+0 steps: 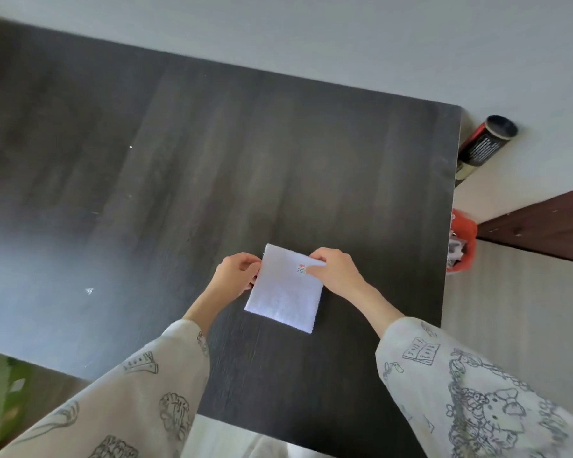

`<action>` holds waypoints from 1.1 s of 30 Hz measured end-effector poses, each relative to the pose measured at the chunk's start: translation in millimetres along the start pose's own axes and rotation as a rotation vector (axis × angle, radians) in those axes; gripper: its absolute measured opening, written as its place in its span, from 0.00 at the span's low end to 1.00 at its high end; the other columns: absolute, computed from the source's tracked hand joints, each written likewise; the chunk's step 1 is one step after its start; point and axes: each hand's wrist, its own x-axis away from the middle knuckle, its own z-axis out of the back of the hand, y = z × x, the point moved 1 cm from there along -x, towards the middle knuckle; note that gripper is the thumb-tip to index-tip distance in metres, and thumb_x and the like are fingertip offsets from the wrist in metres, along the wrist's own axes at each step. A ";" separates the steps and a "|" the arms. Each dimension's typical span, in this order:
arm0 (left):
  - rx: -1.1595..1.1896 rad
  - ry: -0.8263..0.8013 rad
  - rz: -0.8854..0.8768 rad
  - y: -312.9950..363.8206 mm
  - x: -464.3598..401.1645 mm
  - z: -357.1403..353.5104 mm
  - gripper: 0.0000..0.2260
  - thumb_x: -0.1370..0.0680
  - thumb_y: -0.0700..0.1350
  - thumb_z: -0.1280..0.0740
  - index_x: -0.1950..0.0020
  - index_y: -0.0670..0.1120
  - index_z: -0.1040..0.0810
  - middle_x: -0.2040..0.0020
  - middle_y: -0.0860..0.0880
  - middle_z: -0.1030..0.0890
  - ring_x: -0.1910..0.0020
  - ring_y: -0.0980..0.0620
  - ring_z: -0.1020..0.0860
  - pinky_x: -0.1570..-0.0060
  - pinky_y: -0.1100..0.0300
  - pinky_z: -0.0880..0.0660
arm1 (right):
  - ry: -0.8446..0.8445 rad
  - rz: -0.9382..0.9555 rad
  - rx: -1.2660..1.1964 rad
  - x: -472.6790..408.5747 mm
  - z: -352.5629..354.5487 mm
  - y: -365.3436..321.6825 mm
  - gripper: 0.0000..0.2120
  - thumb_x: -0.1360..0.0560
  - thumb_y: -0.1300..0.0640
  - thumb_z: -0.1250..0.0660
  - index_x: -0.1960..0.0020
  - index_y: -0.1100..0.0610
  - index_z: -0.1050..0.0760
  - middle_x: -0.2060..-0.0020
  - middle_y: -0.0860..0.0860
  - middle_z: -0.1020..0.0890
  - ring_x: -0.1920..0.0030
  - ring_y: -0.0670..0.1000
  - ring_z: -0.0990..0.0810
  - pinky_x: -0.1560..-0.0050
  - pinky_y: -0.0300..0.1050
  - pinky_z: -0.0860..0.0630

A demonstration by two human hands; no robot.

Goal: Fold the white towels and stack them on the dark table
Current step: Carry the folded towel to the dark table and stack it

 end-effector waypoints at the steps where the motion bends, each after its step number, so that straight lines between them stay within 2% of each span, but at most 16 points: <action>1: 0.000 0.005 0.009 1.1 -3.4 0.8 0.09 0.22 0.40 0.40 0.47 0.42 0.22 0.54 0.45 0.17 0.54 0.48 0.19 0.50 0.54 0.21 | 0.015 0.006 -0.004 -2.1 0.3 -1.4 0.09 0.26 0.60 0.36 0.47 0.60 0.24 0.51 0.54 0.21 0.54 0.50 0.25 0.55 0.42 0.29; 6: 0.120 0.036 0.072 4.7 -8.5 5.3 0.11 0.20 0.41 0.42 0.42 0.41 0.24 0.50 0.43 0.18 0.53 0.47 0.19 0.51 0.56 0.22 | 0.064 0.015 0.010 -7.5 1.3 -4.0 0.15 0.25 0.59 0.37 0.38 0.58 0.26 0.43 0.54 0.27 0.46 0.51 0.26 0.50 0.39 0.33; 11: 0.049 0.042 0.115 -10.6 8.1 8.6 0.14 0.20 0.43 0.43 0.36 0.45 0.29 0.44 0.46 0.22 0.49 0.47 0.21 0.46 0.52 0.24 | 0.171 -0.001 0.006 17.3 5.8 4.5 0.18 0.23 0.56 0.38 0.33 0.56 0.31 0.37 0.53 0.29 0.44 0.51 0.25 0.44 0.42 0.29; 14: -0.011 0.103 0.035 -20.2 39.0 5.8 0.13 0.20 0.43 0.43 0.36 0.47 0.29 0.42 0.47 0.23 0.48 0.49 0.23 0.47 0.51 0.24 | 0.245 -0.074 -0.069 52.3 6.9 14.7 0.17 0.21 0.55 0.39 0.33 0.55 0.31 0.37 0.52 0.27 0.42 0.51 0.24 0.42 0.43 0.29; 16: -0.075 0.178 -0.038 -25.3 64.1 0.1 0.14 0.20 0.43 0.44 0.35 0.46 0.30 0.42 0.48 0.24 0.48 0.50 0.26 0.49 0.56 0.28 | 0.259 -0.107 -0.126 80.5 1.9 23.9 0.16 0.21 0.54 0.40 0.34 0.56 0.29 0.38 0.52 0.24 0.40 0.51 0.24 0.42 0.40 0.29; 18: -0.121 0.192 -0.136 -31.1 94.3 -11.7 0.14 0.20 0.43 0.44 0.34 0.45 0.31 0.40 0.46 0.24 0.45 0.49 0.26 0.48 0.57 0.30 | 0.284 -0.133 -0.197 116.6 -10.5 38.2 0.16 0.21 0.53 0.41 0.35 0.56 0.28 0.39 0.51 0.23 0.40 0.50 0.24 0.41 0.40 0.28; 21: -0.167 0.067 -0.262 -46.0 132.0 -37.8 0.13 0.20 0.44 0.43 0.35 0.45 0.30 0.38 0.46 0.25 0.42 0.48 0.26 0.44 0.58 0.30 | 0.342 -0.166 -0.324 175.1 -35.8 63.4 0.15 0.21 0.53 0.40 0.37 0.56 0.27 0.42 0.51 0.22 0.43 0.50 0.22 0.41 0.43 0.24; 25: -0.265 -0.133 -0.407 -68.3 185.7 -78.7 0.13 0.20 0.44 0.42 0.36 0.46 0.29 0.42 0.48 0.23 0.43 0.49 0.24 0.45 0.61 0.30 | 0.482 -0.213 -0.537 271.6 -74.1 103.4 0.12 0.21 0.55 0.40 0.39 0.57 0.27 0.48 0.52 0.20 0.48 0.50 0.20 0.44 0.44 0.23; 29: -0.327 -0.275 -0.481 -86.1 239.2 -123.2 0.10 0.21 0.44 0.41 0.40 0.49 0.28 0.48 0.50 0.21 0.47 0.50 0.23 0.50 0.55 0.25 | 0.600 -0.297 -0.671 360.9 -105.4 146.0 0.12 0.21 0.53 0.41 0.41 0.57 0.26 0.50 0.52 0.20 0.50 0.50 0.20 0.48 0.42 0.24; 33: -0.461 -0.386 -0.631 -94.6 300.1 -185.7 0.11 0.21 0.42 0.41 0.40 0.45 0.26 0.49 0.47 0.21 0.51 0.49 0.24 0.53 0.60 0.31 | 0.774 -0.355 -0.851 450.6 -131.9 194.8 0.07 0.21 0.56 0.39 0.47 0.56 0.25 0.57 0.52 0.18 0.57 0.50 0.19 0.56 0.42 0.25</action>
